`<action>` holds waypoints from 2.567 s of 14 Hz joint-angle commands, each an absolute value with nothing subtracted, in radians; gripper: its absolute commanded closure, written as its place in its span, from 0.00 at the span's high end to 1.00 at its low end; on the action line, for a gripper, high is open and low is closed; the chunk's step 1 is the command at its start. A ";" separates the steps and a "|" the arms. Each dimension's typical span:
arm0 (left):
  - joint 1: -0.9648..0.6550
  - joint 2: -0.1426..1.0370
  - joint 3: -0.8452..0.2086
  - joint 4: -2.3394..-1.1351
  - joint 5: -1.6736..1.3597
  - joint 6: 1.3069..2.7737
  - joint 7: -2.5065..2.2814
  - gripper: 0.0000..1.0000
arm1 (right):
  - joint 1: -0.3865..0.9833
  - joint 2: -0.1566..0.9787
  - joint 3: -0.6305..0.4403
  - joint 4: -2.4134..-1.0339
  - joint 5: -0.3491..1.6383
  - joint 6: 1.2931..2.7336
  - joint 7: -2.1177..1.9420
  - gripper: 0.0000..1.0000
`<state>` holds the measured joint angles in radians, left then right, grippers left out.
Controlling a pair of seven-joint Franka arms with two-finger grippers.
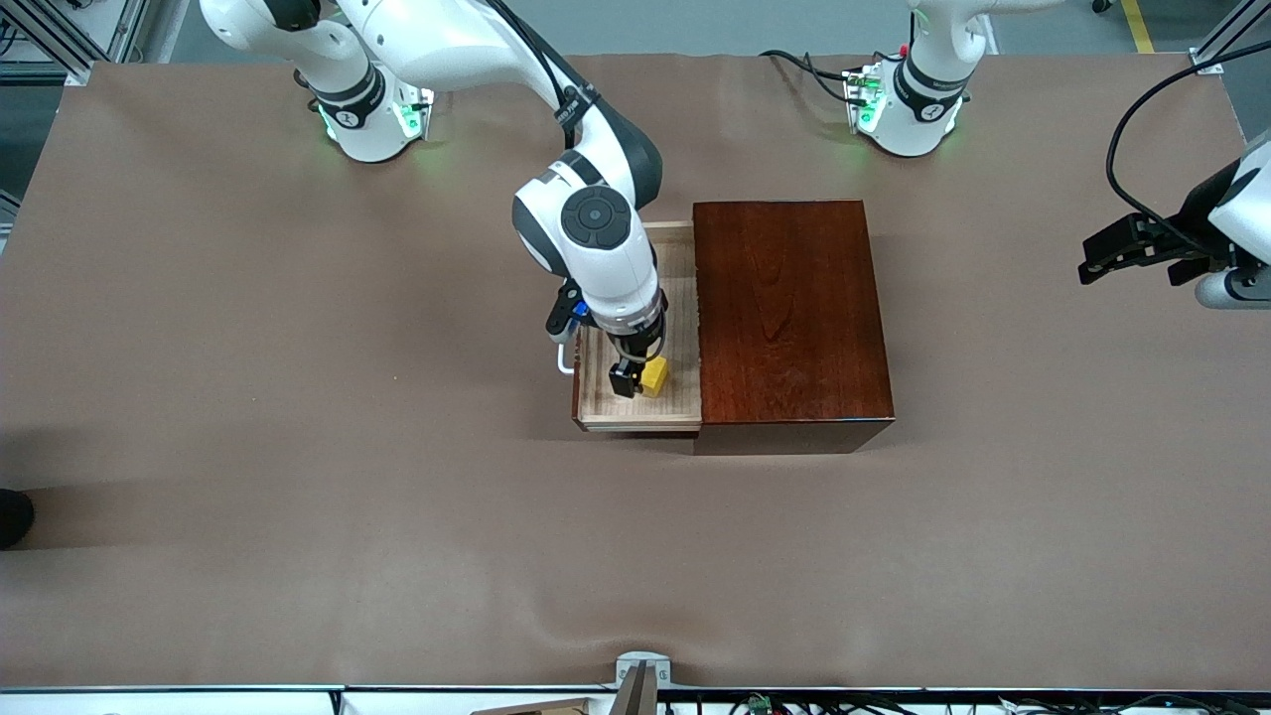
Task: Open drawer, take yellow block, close drawer
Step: 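Lower the right gripper onto the yellow cube and close it, then lift the yellow cube with the right gripper and carry it away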
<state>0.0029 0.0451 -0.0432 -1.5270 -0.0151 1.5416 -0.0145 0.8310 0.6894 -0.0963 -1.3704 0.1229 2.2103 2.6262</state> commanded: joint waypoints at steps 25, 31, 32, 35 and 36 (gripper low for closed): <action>0.011 0.058 -0.049 -1.532 -0.026 1.502 -0.011 1.00 | 0.743 0.451 -0.097 -1.338 0.158 1.936 2.326 0.29; 0.009 0.066 -0.052 -1.531 -0.031 1.503 -0.090 1.00 | 0.576 0.308 -0.107 -1.356 0.149 1.607 1.622 0.21; 0.006 0.069 -0.052 -1.531 -0.031 1.503 -0.106 1.00 | 0.536 0.292 -0.107 -1.367 0.146 1.573 1.512 0.19; -0.002 0.081 -0.055 -1.528 -0.029 1.503 -0.156 1.00 | 0.395 0.186 -0.107 -1.492 0.129 1.569 1.199 0.17; -0.002 0.081 -0.055 -1.519 -0.031 1.503 -0.169 1.00 | 0.358 0.158 -0.107 -1.535 0.108 1.578 1.102 0.16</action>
